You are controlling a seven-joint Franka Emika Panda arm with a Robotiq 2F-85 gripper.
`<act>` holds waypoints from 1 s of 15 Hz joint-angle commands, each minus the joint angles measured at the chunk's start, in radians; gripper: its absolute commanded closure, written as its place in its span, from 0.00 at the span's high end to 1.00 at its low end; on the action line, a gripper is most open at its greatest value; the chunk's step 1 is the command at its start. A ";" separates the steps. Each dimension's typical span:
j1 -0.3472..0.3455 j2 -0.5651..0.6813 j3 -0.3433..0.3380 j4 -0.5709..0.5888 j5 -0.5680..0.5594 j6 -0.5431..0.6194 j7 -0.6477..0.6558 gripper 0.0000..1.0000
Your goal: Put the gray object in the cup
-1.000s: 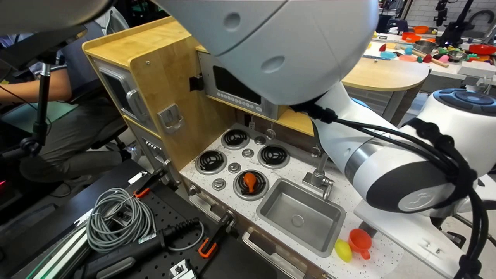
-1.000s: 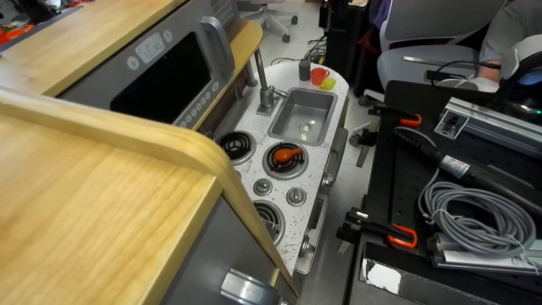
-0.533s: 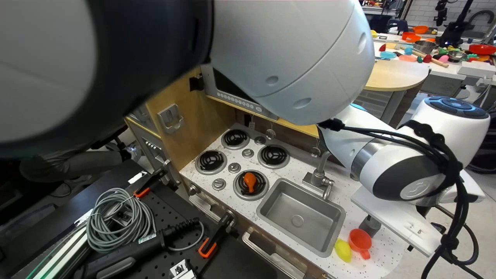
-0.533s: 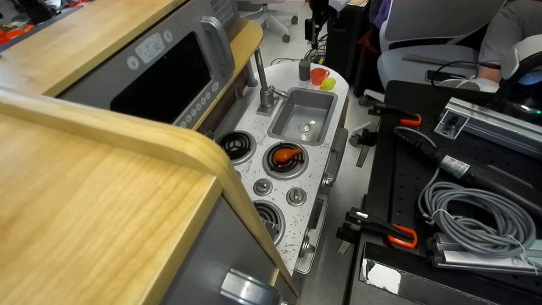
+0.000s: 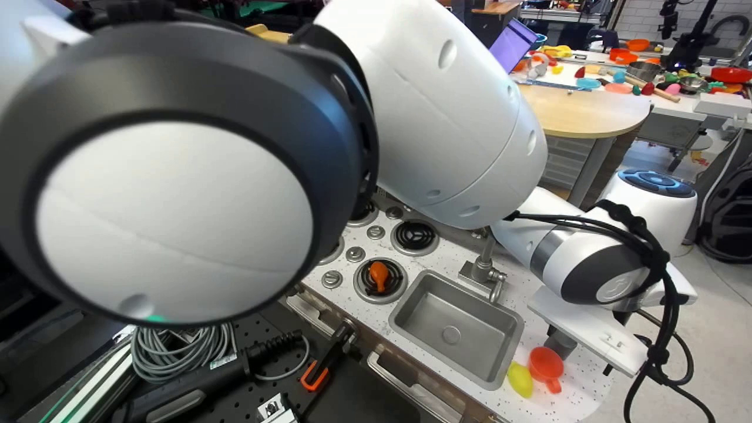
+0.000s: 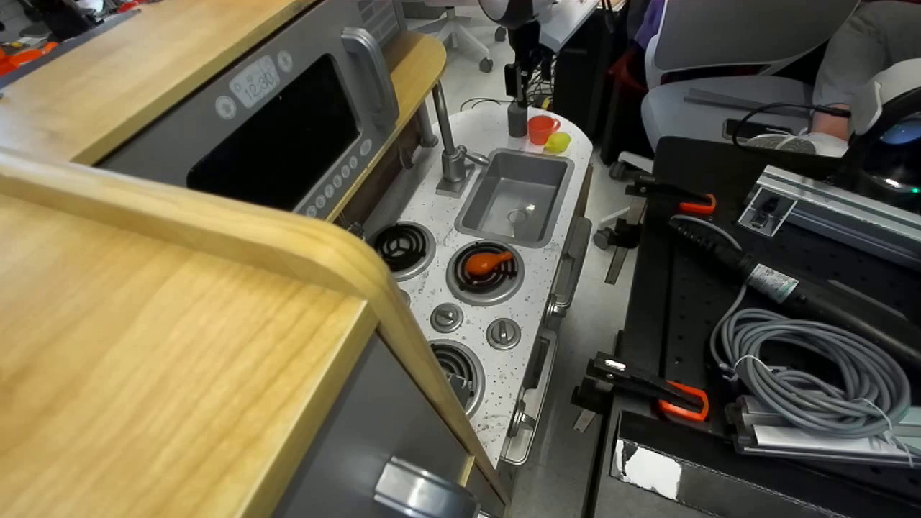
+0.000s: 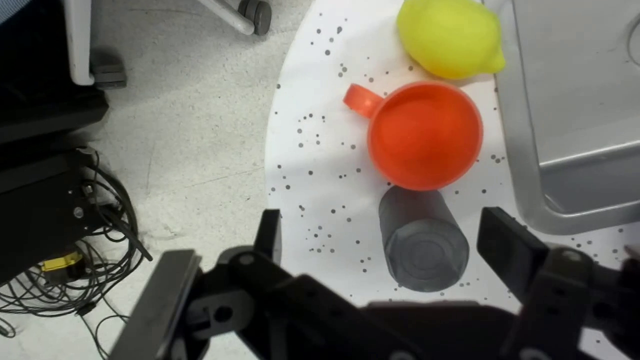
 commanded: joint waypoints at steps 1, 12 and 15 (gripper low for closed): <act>-0.029 0.090 0.033 0.162 -0.037 -0.084 0.024 1.00; -0.024 0.213 0.033 0.340 -0.053 -0.112 0.015 1.00; -0.025 0.240 0.034 0.372 -0.067 -0.115 0.010 1.00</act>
